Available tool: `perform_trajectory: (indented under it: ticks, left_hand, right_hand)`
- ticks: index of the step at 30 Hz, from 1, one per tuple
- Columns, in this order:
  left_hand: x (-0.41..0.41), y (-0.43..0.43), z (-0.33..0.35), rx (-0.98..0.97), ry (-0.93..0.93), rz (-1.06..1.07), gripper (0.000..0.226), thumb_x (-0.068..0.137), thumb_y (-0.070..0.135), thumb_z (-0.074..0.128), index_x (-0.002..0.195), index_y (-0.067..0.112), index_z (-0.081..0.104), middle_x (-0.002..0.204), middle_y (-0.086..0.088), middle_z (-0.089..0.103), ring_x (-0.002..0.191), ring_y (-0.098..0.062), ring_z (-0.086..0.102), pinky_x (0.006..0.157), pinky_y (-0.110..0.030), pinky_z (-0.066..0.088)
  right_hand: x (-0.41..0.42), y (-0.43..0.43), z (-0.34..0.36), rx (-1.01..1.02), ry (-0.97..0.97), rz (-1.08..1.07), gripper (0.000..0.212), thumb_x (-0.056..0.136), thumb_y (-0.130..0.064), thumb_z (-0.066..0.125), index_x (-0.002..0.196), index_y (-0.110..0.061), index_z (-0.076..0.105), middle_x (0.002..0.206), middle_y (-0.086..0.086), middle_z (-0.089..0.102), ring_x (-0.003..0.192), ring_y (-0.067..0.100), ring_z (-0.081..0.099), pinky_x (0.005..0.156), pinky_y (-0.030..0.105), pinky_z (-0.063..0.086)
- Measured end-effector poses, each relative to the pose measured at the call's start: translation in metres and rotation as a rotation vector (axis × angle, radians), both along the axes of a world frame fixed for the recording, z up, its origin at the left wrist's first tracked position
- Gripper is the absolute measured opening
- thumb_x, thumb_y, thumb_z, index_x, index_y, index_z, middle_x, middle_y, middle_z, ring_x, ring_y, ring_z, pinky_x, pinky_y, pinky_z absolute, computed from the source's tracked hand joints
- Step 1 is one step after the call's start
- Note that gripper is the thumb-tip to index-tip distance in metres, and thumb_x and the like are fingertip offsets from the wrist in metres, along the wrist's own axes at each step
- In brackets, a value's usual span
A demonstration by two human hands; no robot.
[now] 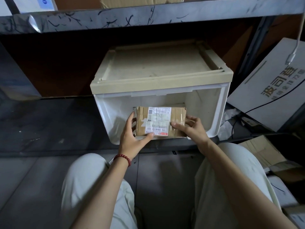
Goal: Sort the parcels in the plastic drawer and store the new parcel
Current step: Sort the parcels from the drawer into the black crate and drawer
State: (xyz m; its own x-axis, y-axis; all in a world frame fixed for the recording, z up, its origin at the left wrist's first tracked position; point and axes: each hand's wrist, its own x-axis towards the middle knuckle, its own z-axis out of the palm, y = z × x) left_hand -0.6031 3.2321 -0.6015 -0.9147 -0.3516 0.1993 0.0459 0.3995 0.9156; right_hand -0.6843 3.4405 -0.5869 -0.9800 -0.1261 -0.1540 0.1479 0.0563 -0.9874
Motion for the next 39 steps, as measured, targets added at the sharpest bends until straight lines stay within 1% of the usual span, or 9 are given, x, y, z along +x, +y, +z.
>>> perform_trajectory:
  ticks: [5,10,14,17,23,28,35,37,39]
  left_hand:
    - [-0.001,0.004,0.0,0.045,0.013,0.02,0.086,0.068,0.027,0.085,0.137,0.035,0.033,0.133,0.012,0.05,0.125,-0.009,0.049,0.106,-0.037,0.042]
    - [-0.002,0.008,0.001,0.024,-0.013,0.018,0.082,0.063,0.046,0.083,0.133,0.034,0.041,0.126,0.013,0.056,0.119,-0.005,0.051,0.101,-0.034,0.046]
    - [-0.004,0.007,-0.003,0.004,-0.026,0.025,0.084,0.058,0.069,0.069,0.134,0.042,0.044,0.129,0.012,0.057,0.117,-0.012,0.055,0.095,-0.04,0.052]
    - [-0.006,0.007,-0.004,0.01,-0.01,0.039,0.08,0.062,0.071,0.066,0.134,0.043,0.047,0.127,0.011,0.059,0.116,-0.01,0.057,0.094,-0.041,0.053]
    - [-0.006,0.006,0.002,0.003,0.0,0.08,0.078,0.063,0.074,0.061,0.133,0.044,0.048,0.126,0.009,0.056,0.117,-0.004,0.052,0.096,-0.027,0.044]
    - [-0.007,0.003,0.006,0.05,-0.021,0.085,0.075,0.062,0.075,0.058,0.131,0.047,0.049,0.13,0.002,0.049,0.11,0.005,0.051,0.1,-0.029,0.044]
    - [-0.002,0.0,0.005,0.012,-0.078,0.092,0.077,0.065,0.077,0.052,0.134,0.043,0.047,0.126,0.01,0.052,0.117,-0.012,0.052,0.097,-0.034,0.045]
    - [-0.001,0.001,0.005,0.045,-0.075,0.082,0.077,0.064,0.075,0.055,0.134,0.044,0.045,0.128,0.014,0.055,0.116,-0.008,0.055,0.097,-0.032,0.046]
    - [-0.001,0.001,0.004,0.06,-0.082,0.075,0.076,0.064,0.075,0.057,0.133,0.045,0.043,0.13,0.014,0.056,0.115,-0.008,0.056,0.098,-0.034,0.046]
  right_hand:
    - [0.002,0.0,-0.002,-0.012,0.019,0.027,0.052,0.069,-0.027,0.085,0.102,-0.018,0.047,0.118,0.004,0.065,0.107,0.014,0.064,0.088,0.03,0.054]
    - [0.005,-0.001,0.005,-0.026,0.034,0.018,0.044,0.08,-0.038,0.075,0.108,-0.017,0.049,0.109,-0.003,0.065,0.092,0.005,0.062,0.069,0.013,0.044]
    - [0.002,0.003,0.007,-0.078,0.001,-0.002,0.04,0.083,-0.048,0.068,0.11,-0.022,0.054,0.111,-0.002,0.065,0.102,0.013,0.061,0.092,0.032,0.046]
    - [0.002,0.006,0.008,-0.056,-0.017,0.009,0.039,0.085,-0.053,0.062,0.111,-0.025,0.054,0.109,-0.007,0.064,0.104,0.009,0.059,0.095,0.032,0.044]
    - [0.009,0.003,0.015,-0.01,-0.097,0.056,0.043,0.088,-0.055,0.058,0.113,-0.022,0.052,0.11,-0.007,0.06,0.098,0.006,0.057,0.072,0.027,0.046]
    - [0.013,0.002,0.015,0.065,-0.13,0.114,0.056,0.085,-0.064,0.053,0.119,-0.02,0.049,0.106,-0.012,0.053,0.105,0.016,0.055,0.1,0.048,0.044]
    - [0.014,0.002,0.014,0.13,-0.141,0.15,0.054,0.082,-0.075,0.042,0.116,-0.033,0.047,0.115,-0.009,0.05,0.114,0.018,0.048,0.104,0.052,0.041]
    - [0.013,0.002,0.013,0.137,-0.147,0.144,0.052,0.083,-0.075,0.042,0.115,-0.034,0.05,0.122,-0.002,0.052,0.11,0.016,0.051,0.098,0.047,0.047]
    - [0.013,0.001,0.013,0.126,-0.159,0.137,0.048,0.085,-0.072,0.044,0.114,-0.034,0.053,0.123,0.001,0.054,0.105,0.014,0.054,0.079,0.035,0.052]
